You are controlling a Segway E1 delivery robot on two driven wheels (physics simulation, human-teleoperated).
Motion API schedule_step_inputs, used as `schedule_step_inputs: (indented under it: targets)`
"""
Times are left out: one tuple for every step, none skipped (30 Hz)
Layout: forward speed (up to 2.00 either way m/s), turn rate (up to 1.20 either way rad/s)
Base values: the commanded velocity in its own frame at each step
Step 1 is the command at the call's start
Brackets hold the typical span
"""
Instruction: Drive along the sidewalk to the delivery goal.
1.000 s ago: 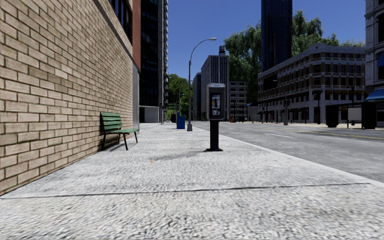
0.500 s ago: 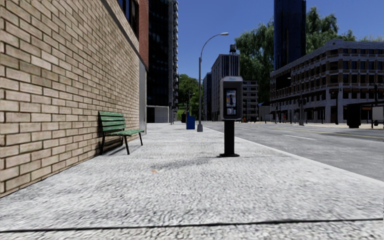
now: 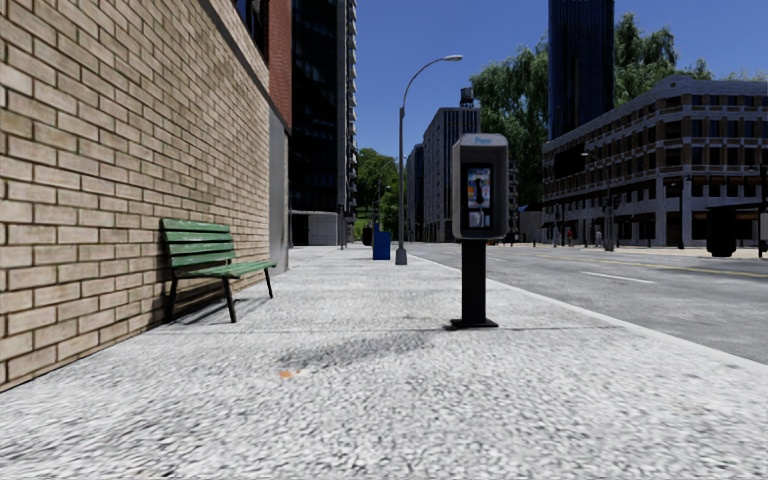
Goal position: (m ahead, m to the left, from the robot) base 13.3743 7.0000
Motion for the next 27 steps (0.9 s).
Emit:
schedule_step_inputs:
  targets:
    - [1.41, 0.66]
    - [1.41, 0.19]
    - [1.41, 0.02]
    - [1.41, 0.00]
    - [1.41, 0.00]
    - [1.41, 0.00]
    - [1.41, 0.00]
    - [1.41, 0.00]
    - [1.41, 0.00]
    - [1.41, 0.00]
    - [1.41, 0.00]
    - [1.41, 0.00]
    - [1.41, 0.00]
    - [1.41, 0.00]
    - [1.41, 0.00]
    - [1.41, 0.00]
    - [1.41, 0.00]
    - [1.41, 0.00]
    - [1.41, 0.00]
    - [1.41, 0.00]
    - [1.41, 0.00]
    - [1.41, 0.00]
    - [1.41, 0.00]
    - [1.41, 0.00]
    - [1.41, 0.00]
    - [1.41, 0.01]
    - [1.41, 0.20]
